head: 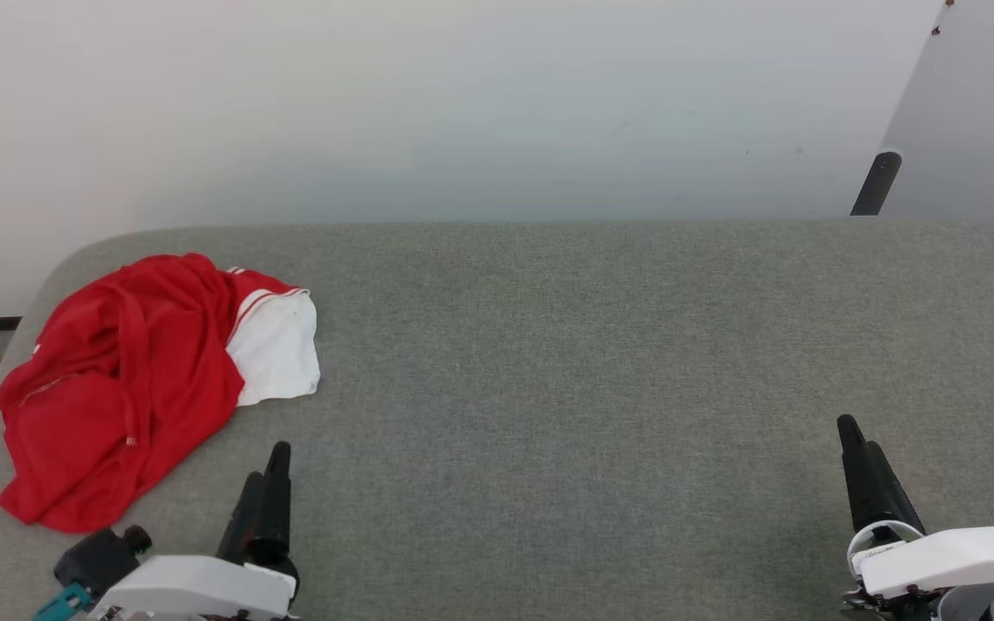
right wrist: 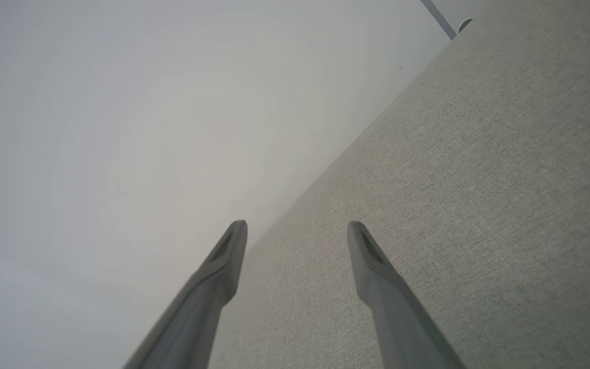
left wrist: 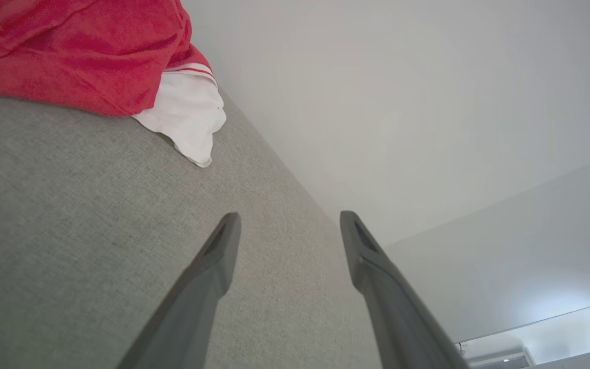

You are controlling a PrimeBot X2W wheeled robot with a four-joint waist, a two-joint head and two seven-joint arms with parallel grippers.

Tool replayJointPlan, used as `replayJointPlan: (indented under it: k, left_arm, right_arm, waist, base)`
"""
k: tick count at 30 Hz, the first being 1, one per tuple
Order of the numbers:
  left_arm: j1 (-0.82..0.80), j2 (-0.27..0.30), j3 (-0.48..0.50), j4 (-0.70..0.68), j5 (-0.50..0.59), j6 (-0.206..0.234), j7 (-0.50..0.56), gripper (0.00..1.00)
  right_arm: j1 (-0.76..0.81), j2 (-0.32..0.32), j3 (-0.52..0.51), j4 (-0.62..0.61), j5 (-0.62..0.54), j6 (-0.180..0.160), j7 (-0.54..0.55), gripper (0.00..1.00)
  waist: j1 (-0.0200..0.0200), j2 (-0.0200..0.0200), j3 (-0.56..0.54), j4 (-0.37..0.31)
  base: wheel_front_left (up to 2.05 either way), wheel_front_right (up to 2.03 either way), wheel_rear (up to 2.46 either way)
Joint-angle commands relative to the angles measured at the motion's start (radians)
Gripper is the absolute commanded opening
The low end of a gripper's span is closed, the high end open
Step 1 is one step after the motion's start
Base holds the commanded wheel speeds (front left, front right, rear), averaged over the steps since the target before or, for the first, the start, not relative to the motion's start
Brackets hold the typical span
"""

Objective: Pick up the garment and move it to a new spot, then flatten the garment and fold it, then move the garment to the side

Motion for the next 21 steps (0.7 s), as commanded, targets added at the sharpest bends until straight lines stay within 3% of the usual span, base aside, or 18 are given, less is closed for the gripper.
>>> replayJointPlan:
  k: [1, 4, 5, 8, 21]
  left_arm:
    - [-0.014, 0.007, 0.004, -0.017, 0.047, 0.004, -0.010, 1.00]
    - [-0.012, 0.006, 0.012, -0.028, 0.135, 0.009, -0.020, 1.00]
    - [-0.004, 0.000, 0.025, -0.041, 0.298, 0.007, -0.036, 1.00]
    - [-0.004, 0.000, 0.025, -0.041, 0.298, 0.007, -0.036, 1.00]
    - [0.001, -0.002, 0.053, -0.070, 0.608, -0.021, -0.073, 1.00]
  right_arm:
    - [-0.017, 0.000, -0.001, -0.017, -0.047, 0.000, -0.005, 1.00]
    - [-0.017, 0.002, -0.002, -0.025, -0.126, 0.000, -0.008, 1.00]
    - [-0.017, 0.004, -0.001, -0.039, -0.273, 0.001, -0.013, 1.00]
    - [-0.017, 0.004, -0.001, -0.039, -0.273, 0.001, -0.013, 1.00]
    - [-0.021, 0.010, -0.013, -0.060, -0.533, 0.001, -0.037, 1.00]
  waist:
    - [0.0000, 0.0000, 0.000, 0.000]
    - [0.0000, 0.0000, 0.000, 0.001]
    - [0.0000, 0.0000, 0.000, 0.001]
    - [0.0000, 0.0000, 0.000, 0.001]
    - [0.0000, 0.0000, -0.003, 0.001]
  base:
    - [0.00, 0.00, 0.00]
    - [0.00, 0.00, 0.00]
    - [0.00, 0.00, 0.00]
    - [0.00, 0.00, 0.00]
    - [0.00, 0.00, 0.00]
